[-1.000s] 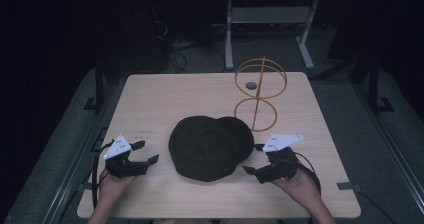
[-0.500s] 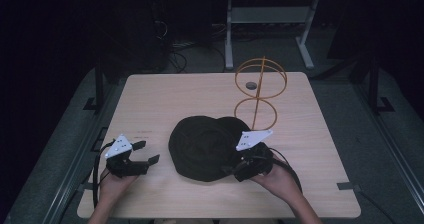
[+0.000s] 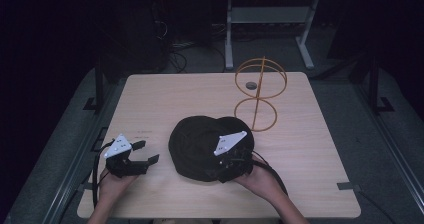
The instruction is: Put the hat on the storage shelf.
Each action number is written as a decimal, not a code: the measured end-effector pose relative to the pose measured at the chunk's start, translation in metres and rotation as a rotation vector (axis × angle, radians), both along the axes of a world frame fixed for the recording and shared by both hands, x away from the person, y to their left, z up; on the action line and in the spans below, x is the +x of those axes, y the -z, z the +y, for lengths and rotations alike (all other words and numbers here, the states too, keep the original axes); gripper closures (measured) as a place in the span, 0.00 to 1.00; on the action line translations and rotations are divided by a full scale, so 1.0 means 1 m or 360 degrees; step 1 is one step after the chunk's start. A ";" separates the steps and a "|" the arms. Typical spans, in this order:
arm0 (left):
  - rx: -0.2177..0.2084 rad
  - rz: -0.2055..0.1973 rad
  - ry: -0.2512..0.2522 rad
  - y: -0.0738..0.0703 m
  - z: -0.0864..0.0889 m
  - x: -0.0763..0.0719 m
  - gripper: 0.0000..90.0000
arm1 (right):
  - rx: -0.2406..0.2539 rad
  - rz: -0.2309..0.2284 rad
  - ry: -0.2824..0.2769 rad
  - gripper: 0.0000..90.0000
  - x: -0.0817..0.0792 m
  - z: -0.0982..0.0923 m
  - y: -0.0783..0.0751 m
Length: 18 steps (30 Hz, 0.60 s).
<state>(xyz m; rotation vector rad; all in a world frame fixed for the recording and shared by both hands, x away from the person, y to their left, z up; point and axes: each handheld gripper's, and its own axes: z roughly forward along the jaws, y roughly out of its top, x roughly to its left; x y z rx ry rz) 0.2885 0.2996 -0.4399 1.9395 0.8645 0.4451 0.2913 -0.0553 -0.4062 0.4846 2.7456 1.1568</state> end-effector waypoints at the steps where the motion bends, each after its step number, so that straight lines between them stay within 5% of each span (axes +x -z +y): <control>1: -0.0001 0.0001 0.0001 0.000 0.000 0.000 0.24 | -0.0002 0.0011 -0.0003 0.42 0.000 0.003 0.001; 18: -0.0014 -0.0004 0.0012 -0.001 -0.001 -0.001 0.24 | -0.0207 0.0062 -0.0071 0.60 0.000 0.033 0.027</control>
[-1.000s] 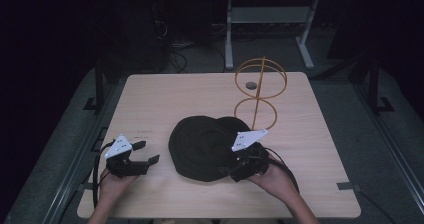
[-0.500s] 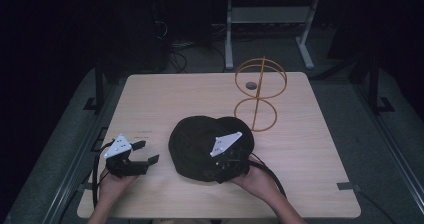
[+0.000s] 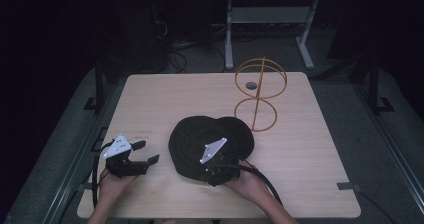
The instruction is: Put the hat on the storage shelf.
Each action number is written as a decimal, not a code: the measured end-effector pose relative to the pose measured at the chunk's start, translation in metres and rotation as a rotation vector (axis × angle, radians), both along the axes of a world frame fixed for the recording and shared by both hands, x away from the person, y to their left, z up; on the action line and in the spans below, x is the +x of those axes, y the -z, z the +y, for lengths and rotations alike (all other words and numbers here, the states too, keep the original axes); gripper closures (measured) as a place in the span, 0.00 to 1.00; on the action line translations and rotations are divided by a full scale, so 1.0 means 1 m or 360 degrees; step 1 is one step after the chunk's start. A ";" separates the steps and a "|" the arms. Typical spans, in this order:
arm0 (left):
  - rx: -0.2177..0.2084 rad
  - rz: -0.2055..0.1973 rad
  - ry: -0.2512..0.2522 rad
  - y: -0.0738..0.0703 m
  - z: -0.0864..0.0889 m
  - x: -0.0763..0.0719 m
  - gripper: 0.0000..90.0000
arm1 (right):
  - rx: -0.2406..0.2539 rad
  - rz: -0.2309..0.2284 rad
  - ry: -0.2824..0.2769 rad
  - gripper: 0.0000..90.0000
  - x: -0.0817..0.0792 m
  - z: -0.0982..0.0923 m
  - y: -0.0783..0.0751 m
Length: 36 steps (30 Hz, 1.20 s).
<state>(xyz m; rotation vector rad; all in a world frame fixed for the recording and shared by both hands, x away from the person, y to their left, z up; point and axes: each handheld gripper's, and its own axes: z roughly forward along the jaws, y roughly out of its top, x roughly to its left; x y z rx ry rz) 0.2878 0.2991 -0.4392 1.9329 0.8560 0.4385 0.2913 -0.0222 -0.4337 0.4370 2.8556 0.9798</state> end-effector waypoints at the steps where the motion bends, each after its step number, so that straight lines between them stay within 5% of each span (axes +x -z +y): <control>1: -0.0001 0.0001 0.0002 0.000 0.000 0.000 0.24 | -0.0018 0.0004 -0.0010 0.62 -0.001 0.002 0.002; 10: -0.0001 0.0005 0.0023 0.000 -0.001 0.000 0.24 | -0.0025 -0.0055 -0.0021 0.82 -0.003 0.002 0.004; 21: -0.0023 0.0024 0.0057 0.001 -0.004 0.000 0.24 | 0.0122 -0.0136 -0.0037 0.85 -0.010 -0.010 -0.023; 36: -0.0080 0.0055 0.0153 0.002 -0.022 -0.001 0.24 | 0.0337 -0.0154 -0.0001 0.85 -0.011 -0.041 -0.064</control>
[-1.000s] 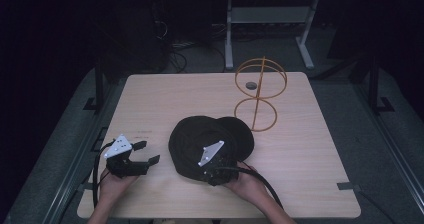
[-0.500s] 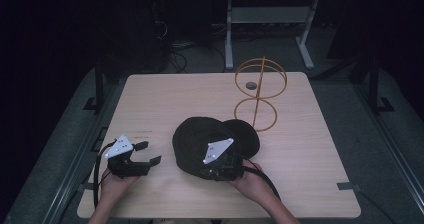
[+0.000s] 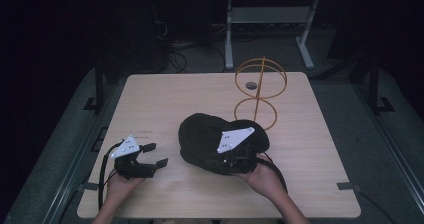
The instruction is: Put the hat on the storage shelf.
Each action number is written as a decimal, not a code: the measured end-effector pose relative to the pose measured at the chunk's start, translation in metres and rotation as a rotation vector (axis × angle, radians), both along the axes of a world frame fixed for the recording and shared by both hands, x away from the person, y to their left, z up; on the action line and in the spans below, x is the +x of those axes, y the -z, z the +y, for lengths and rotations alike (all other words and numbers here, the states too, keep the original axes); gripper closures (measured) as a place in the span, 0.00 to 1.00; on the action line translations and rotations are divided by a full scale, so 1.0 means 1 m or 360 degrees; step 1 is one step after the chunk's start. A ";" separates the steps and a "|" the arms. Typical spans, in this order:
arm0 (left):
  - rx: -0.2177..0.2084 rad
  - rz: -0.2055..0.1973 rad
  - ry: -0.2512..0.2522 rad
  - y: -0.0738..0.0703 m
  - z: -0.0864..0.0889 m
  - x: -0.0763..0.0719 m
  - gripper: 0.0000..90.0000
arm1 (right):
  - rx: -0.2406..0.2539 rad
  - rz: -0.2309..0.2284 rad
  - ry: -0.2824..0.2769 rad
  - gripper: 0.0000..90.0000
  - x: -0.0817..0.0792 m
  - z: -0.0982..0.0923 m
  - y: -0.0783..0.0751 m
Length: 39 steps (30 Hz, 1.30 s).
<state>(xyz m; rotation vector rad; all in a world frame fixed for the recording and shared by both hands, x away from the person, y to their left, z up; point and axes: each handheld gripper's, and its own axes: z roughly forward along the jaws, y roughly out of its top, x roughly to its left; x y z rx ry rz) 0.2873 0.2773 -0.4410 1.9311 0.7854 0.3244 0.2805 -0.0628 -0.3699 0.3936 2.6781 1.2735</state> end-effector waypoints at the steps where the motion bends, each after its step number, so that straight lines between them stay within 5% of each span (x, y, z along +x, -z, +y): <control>1: 0.0002 0.0000 0.0014 -0.001 -0.002 0.000 0.24 | 0.0014 0.0003 0.0004 0.85 0.000 -0.001 -0.001; 7: -0.0020 -0.0007 0.0083 -0.004 -0.016 -0.002 0.24 | 0.0030 -0.0036 0.0013 0.85 -0.003 -0.005 -0.011; 15: 0.0053 -0.0065 0.0175 -0.008 -0.043 -0.002 0.24 | 0.0084 -0.0070 0.0020 0.85 -0.004 -0.012 -0.022; 27: -0.0070 -0.0136 0.0269 -0.029 -0.072 0.004 0.24 | 0.0157 -0.0099 0.0034 0.85 -0.007 -0.025 -0.038; 36: -0.0055 -0.0183 0.0317 -0.038 -0.095 0.012 0.25 | 0.0196 -0.0111 0.0007 0.85 -0.010 -0.028 -0.045; 39: -0.0044 -0.0176 0.0324 -0.039 -0.099 0.015 0.32 | 0.0194 -0.0115 -0.0003 0.85 -0.012 -0.027 -0.045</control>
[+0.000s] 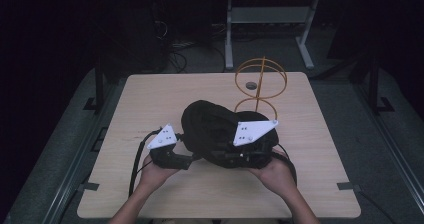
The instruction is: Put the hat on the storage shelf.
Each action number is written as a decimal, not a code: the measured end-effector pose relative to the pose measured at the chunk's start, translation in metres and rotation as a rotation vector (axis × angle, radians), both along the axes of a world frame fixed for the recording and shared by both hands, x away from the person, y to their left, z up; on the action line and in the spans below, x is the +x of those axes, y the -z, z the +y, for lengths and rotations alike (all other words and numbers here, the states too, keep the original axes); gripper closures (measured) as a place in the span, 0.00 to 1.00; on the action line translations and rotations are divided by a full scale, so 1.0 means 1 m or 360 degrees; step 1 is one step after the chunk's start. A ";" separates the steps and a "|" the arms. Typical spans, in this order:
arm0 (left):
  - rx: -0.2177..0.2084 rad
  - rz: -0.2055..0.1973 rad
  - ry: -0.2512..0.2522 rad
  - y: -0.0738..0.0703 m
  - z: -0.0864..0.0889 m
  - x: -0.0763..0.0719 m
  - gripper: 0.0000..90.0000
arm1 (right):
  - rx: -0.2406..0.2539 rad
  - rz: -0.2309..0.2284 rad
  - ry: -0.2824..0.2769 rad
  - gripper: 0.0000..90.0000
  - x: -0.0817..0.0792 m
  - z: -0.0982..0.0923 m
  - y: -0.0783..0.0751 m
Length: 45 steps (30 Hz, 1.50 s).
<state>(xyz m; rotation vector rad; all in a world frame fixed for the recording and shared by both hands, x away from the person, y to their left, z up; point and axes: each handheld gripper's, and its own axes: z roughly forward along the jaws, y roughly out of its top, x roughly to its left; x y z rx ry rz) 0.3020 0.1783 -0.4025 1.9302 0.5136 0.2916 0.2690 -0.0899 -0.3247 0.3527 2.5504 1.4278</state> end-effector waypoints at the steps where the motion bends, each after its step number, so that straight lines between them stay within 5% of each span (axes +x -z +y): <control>1: -0.0011 0.0004 0.0001 0.000 0.000 0.001 0.39 | -0.0008 -0.0004 -0.0002 0.85 0.000 0.000 0.000; 9: -0.0075 0.0029 0.0083 -0.002 0.000 0.003 0.80 | 0.0013 0.0000 -0.0020 0.85 -0.001 0.001 0.001; 15: -0.0083 0.0024 0.0108 -0.008 0.000 0.003 0.93 | 0.0039 0.0013 -0.0020 0.85 0.000 -0.001 0.000; 34: -0.0079 -0.0052 0.0087 -0.040 0.001 -0.005 0.95 | 0.0227 0.0101 0.0002 0.79 0.006 -0.019 -0.004; 45: -0.0082 -0.0156 0.0073 -0.069 0.001 -0.010 0.95 | 0.0284 0.0123 0.0056 0.62 0.007 -0.025 -0.008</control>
